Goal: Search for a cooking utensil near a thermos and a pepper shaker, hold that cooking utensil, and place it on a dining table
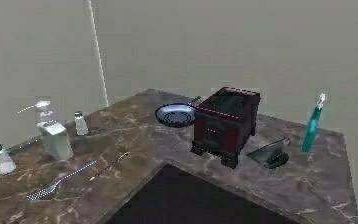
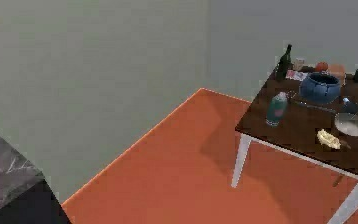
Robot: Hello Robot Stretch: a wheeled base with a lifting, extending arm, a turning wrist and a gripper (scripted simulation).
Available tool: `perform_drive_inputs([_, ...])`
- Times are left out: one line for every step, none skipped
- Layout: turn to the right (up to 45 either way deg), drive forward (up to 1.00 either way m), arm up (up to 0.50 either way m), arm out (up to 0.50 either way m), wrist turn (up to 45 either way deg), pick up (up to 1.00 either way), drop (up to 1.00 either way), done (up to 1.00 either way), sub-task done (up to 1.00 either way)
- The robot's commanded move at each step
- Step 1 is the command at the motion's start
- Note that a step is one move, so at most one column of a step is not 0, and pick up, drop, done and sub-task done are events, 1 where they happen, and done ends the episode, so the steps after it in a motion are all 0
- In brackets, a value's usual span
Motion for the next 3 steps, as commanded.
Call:
perform_drive_inputs([45.0,0.00,0.00,0.00,0.0,0.00,0.00,0.00,0.00])
perform_drive_inputs([30.0,0.00,0.00,0.00,0.0,0.00,0.00,0.00,0.00])
perform_drive_inputs([0.0,0.60,0.00,0.00,0.0,0.00,0.00,0.00,0.00])
